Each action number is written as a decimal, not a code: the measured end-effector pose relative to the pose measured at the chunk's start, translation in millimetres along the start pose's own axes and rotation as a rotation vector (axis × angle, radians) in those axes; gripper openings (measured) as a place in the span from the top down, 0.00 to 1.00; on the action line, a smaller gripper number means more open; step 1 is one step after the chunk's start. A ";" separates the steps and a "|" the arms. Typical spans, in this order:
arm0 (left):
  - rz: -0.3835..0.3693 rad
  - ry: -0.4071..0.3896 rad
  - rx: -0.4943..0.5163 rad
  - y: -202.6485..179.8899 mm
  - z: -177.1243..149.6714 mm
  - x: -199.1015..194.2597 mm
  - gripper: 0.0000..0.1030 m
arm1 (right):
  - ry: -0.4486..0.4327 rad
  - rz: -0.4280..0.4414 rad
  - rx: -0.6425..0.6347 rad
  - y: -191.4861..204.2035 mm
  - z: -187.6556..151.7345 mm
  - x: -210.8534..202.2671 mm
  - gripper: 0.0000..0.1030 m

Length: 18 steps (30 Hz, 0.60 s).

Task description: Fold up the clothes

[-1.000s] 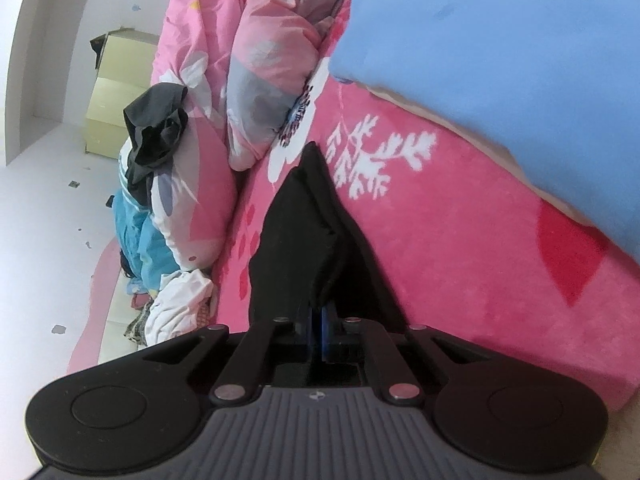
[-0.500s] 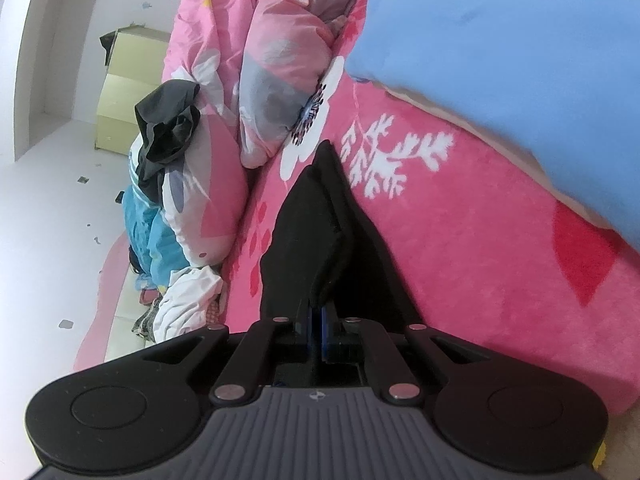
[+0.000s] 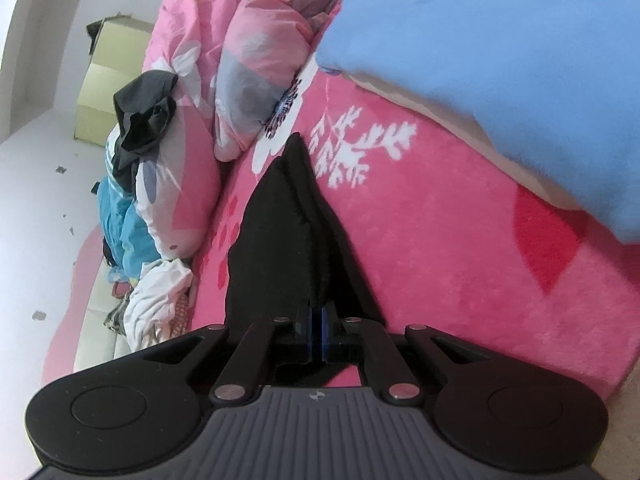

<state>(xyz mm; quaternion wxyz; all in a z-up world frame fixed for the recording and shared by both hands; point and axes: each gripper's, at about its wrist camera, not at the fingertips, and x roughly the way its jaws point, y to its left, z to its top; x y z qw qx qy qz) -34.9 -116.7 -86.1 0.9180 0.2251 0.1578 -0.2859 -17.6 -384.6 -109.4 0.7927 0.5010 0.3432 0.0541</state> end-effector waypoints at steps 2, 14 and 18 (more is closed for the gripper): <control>-0.005 -0.004 0.006 -0.4 -0.1 -2.4 1.00 | 0.000 -0.001 -0.016 1.2 -0.8 -2.2 0.97; -0.041 0.020 0.049 -3.0 -3.5 -5.0 1.00 | 0.020 -0.021 -0.056 2.4 -2.4 -4.1 0.98; -0.049 0.019 0.061 -2.8 -2.2 -7.5 1.00 | 0.030 -0.022 -0.057 1.0 -3.5 -5.2 0.98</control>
